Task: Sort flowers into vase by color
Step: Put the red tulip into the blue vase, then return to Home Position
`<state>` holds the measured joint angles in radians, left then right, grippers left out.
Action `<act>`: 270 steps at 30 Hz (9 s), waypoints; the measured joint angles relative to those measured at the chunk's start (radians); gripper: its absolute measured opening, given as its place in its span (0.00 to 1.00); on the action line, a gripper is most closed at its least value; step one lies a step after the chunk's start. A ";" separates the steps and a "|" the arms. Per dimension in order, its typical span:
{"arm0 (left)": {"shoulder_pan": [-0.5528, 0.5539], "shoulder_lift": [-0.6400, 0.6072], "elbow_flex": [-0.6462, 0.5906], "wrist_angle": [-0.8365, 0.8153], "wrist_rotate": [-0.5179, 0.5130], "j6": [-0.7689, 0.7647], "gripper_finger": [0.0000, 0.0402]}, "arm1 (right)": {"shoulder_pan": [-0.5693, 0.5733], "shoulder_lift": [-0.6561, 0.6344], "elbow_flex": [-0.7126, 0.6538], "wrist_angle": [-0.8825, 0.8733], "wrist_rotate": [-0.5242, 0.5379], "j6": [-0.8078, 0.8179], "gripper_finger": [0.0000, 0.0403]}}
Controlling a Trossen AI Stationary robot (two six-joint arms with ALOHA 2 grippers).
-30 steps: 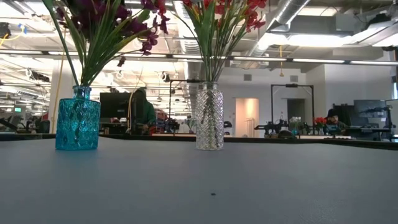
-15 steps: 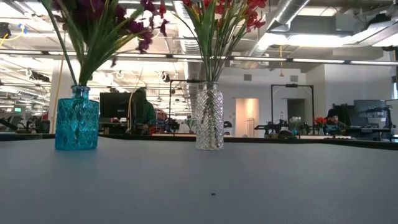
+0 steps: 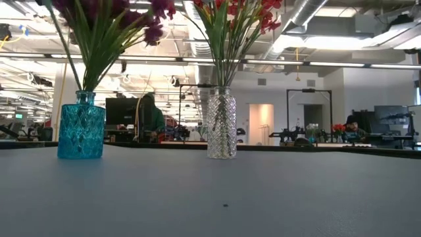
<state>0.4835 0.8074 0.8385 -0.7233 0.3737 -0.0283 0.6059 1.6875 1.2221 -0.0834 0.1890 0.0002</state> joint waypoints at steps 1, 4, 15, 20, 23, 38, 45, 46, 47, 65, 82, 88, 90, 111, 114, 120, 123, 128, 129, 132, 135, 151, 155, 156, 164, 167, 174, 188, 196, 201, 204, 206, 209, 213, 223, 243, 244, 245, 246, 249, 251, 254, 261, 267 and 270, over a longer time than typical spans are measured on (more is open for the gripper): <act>0.000 -0.003 0.006 -0.002 -0.024 0.001 0.00 | -0.001 0.000 0.000 0.000 0.000 0.000 0.42; 0.000 -0.010 0.030 -0.006 -0.152 0.000 0.00 | -0.001 0.000 0.000 0.000 0.000 0.000 0.42; 0.001 -0.108 0.199 -0.155 -0.794 -0.019 0.00 | -0.001 0.000 0.000 -0.016 -0.001 0.026 0.42; 0.001 -0.198 0.269 -0.242 -0.647 -0.101 0.00 | -0.001 0.000 0.000 -0.016 -0.001 0.025 0.42; 0.000 -0.276 0.276 -0.283 -0.506 -0.149 0.00 | -0.002 0.000 0.000 -0.018 -0.001 0.023 0.42; 0.000 -0.548 0.106 -0.293 -0.316 -0.378 0.00 | -0.008 0.000 0.000 -0.002 -0.004 0.018 0.42; 0.000 -0.546 -0.159 0.005 -0.176 -0.438 0.00 | -0.004 0.000 0.000 0.001 -0.006 0.039 0.42; 0.000 -0.546 -0.185 0.028 -0.160 -0.438 0.00 | -0.002 0.000 0.000 0.001 -0.006 0.044 0.42; 0.000 -0.546 -0.206 0.041 -0.152 -0.437 0.00 | 0.002 0.000 0.000 0.000 -0.006 0.050 0.42; 0.000 -0.625 -0.250 0.034 -0.169 -0.428 0.00 | 0.007 0.000 0.000 -0.010 -0.006 0.058 0.42; 0.000 -0.793 -0.401 0.116 -0.190 -0.537 0.00 | -0.002 0.000 0.000 -0.006 -0.005 0.056 0.42; 0.000 -0.795 -0.414 0.161 -0.176 -0.505 0.00 | -0.002 0.000 0.000 -0.008 -0.005 0.079 0.42; 0.000 -0.795 -0.414 0.154 -0.171 -0.495 0.00 | -0.002 0.000 0.000 -0.008 -0.005 0.079 0.42; 0.000 -0.795 -0.410 0.150 -0.046 -0.361 0.00 | -0.007 0.000 0.000 -0.007 -0.005 0.073 0.42; 0.000 -0.795 -0.410 0.150 -0.094 -0.375 0.00 | -0.013 0.000 0.000 -0.007 -0.005 0.073 0.42; 0.000 -0.795 -0.410 0.150 -0.109 -0.376 0.00 | -0.013 0.000 0.000 -0.007 -0.005 0.071 0.42; 0.000 -0.795 -0.410 0.151 -0.109 -0.375 0.00 | -0.013 0.000 0.000 -0.007 -0.005 0.071 0.42; 0.000 -0.794 -0.378 0.152 -0.113 -0.338 0.00 | -0.013 0.000 0.000 -0.007 -0.005 0.071 0.42; 0.000 -0.794 -0.366 0.152 -0.115 -0.320 0.00 | -0.013 0.000 0.000 -0.007 -0.005 0.071 0.42; 0.000 -0.794 -0.340 0.133 -0.126 -0.282 0.00 | -0.014 0.000 0.000 -0.007 -0.005 0.071 0.42; 0.000 -0.791 -0.339 0.125 -0.124 -0.279 0.00 | -0.014 0.000 0.000 -0.007 -0.005 0.069 0.42; 0.000 -0.673 -0.340 0.114 -0.054 -0.286 0.00 | -0.020 0.000 0.000 -0.006 -0.006 0.052 0.42; 0.000 -0.673 -0.341 0.098 -0.028 -0.282 0.00 | -0.020 0.000 0.000 -0.007 -0.006 0.052 0.42; 0.000 -0.673 -0.341 0.097 -0.026 -0.282 0.00 | -0.020 0.000 0.000 -0.007 -0.006 0.051 0.42; 0.000 -0.673 -0.346 0.080 0.013 -0.278 0.00 | -0.020 0.000 0.000 -0.009 -0.006 0.051 0.42; 0.000 -0.673 -0.357 0.066 0.023 -0.278 0.00 | -0.020 0.000 0.000 -0.009 -0.006 0.051 0.42; -0.041 -0.669 -0.360 0.053 0.024 -0.287 0.00 | -0.020 0.000 0.000 -0.010 -0.006 0.051 0.42; -0.150 -0.503 -0.360 0.033 -0.036 -0.312 0.00 | -0.020 0.000 0.000 -0.009 -0.006 0.052 0.42; -0.228 -0.390 -0.360 0.043 -0.092 -0.327 0.00 | -0.020 0.000 0.000 -0.014 -0.006 0.052 0.42; -0.274 -0.341 -0.358 0.053 -0.111 -0.333 0.00 | -0.020 0.000 0.000 -0.015 -0.006 0.052 0.42; -0.298 -0.328 -0.358 0.078 -0.113 -0.334 0.00 | -0.020 0.000 0.000 -0.017 -0.006 0.052 0.42; -0.310 -0.327 -0.358 0.105 -0.116 -0.339 0.00 | -0.020 0.000 0.000 -0.017 -0.006 0.052 0.42; -0.321 -0.331 -0.359 0.139 -0.133 -0.355 0.02 | -0.020 0.000 0.000 -0.017 -0.006 0.052 0.42; -0.322 -0.338 -0.358 0.124 -0.180 -0.377 0.08 | -0.019 0.000 0.000 -0.016 -0.006 0.053 0.42; -0.321 -0.338 -0.350 0.070 -0.166 -0.419 0.27 | -0.019 0.000 0.000 -0.016 -0.006 0.055 0.42; -0.320 -0.357 0.003 -0.420 -0.305 -0.504 0.33 | -0.011 -0.001 0.000 -0.027 -0.006 0.056 0.42; -0.320 -0.367 0.003 -0.420 -0.326 -0.511 0.32 | -0.011 -0.004 -0.002 -0.029 -0.006 0.044 0.42; -0.320 -0.376 -0.001 -0.419 -0.349 -0.513 0.32 | -0.013 -0.009 -0.008 -0.027 -0.006 0.027 0.42; -0.320 -0.387 -0.010 -0.419 -0.371 -0.512 0.31 | -0.016 -0.020 -0.020 -0.029 -0.006 0.011 0.42; -0.320 -0.421 -0.039 -0.415 -0.427 -0.508 0.29 | -0.042 -0.060 -0.061 -0.024 -0.006 0.002 0.42; -0.320 -0.440 -0.058 -0.395 -0.444 -0.507 0.27 | -0.065 -0.097 -0.103 -0.025 -0.006 0.006 0.42; -0.320 -0.469 -0.098 -0.353 -0.448 -0.505 0.25 | -0.101 -0.154 -0.186 0.037 -0.004 0.010 0.42; -0.320 -0.495 -0.193 -0.296 -0.461 -0.476 0.17 | -0.191 -0.299 -0.429 0.240 -0.005 0.005 0.42; -0.320 -0.495 -0.215 -0.321 -0.511 -0.470 0.11 | -0.271 -0.420 -0.617 0.371 -0.007 0.025 0.42; -0.320 -0.494 -0.225 -0.313 -0.557 -0.480 0.07 | -0.313 -0.467 -0.706 0.451 -0.007 0.027 0.42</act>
<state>0.1632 0.3134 0.6132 -1.0367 -0.1828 -0.5080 0.2927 1.2200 0.5160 0.3679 0.1822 0.0272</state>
